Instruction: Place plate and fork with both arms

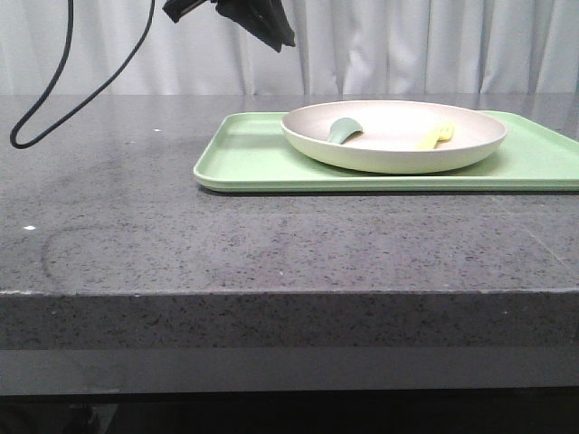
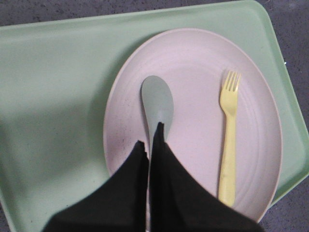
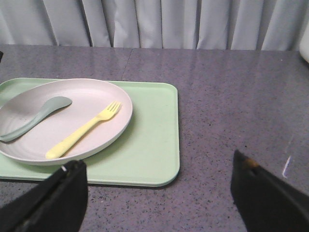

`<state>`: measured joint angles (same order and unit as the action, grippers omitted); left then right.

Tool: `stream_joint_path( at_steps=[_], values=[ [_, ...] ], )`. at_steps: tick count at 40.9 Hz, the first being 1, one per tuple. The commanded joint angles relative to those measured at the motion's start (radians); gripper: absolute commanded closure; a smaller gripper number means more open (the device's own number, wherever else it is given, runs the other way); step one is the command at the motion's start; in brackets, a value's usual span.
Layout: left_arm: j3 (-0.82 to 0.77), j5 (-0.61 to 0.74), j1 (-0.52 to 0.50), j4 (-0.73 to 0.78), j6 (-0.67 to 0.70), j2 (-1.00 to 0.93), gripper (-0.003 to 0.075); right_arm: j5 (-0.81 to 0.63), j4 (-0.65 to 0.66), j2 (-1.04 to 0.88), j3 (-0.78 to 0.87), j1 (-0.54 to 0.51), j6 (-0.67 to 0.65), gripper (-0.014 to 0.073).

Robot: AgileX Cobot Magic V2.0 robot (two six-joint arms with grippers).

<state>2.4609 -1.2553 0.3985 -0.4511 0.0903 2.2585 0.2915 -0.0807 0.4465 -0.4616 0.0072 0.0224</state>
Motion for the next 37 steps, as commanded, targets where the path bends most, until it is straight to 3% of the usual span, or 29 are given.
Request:
stream_joint_path(
  at_steps=[1,5,12,18,29,37],
  values=[
    [0.003,-0.017,0.002,-0.025,-0.036,-0.117,0.0738,-0.076,0.008,0.012,-0.036,-0.002,0.009,-0.0030],
    [-0.072,-0.017,0.002,0.018,-0.052,-0.182,0.0738,-0.076,0.008,0.012,-0.036,-0.002,0.009,-0.0030],
    [-0.309,-0.004,-0.008,0.255,-0.057,-0.351,0.0738,-0.066,0.008,0.012,-0.036,-0.002,0.009,-0.0030],
    [-0.568,0.104,-0.062,0.320,-0.055,-0.532,0.0738,-0.051,0.008,0.012,-0.036,-0.002,0.009,-0.0030],
    [-1.084,0.508,-0.163,0.327,-0.059,-0.907,0.0738,-0.043,0.008,0.012,-0.036,-0.002,0.009,-0.0030],
    [-1.424,0.819,-0.170,0.358,-0.059,-1.204,0.0738,-0.040,0.008,0.012,-0.036,-0.002,0.009,-0.0030]
  ],
)
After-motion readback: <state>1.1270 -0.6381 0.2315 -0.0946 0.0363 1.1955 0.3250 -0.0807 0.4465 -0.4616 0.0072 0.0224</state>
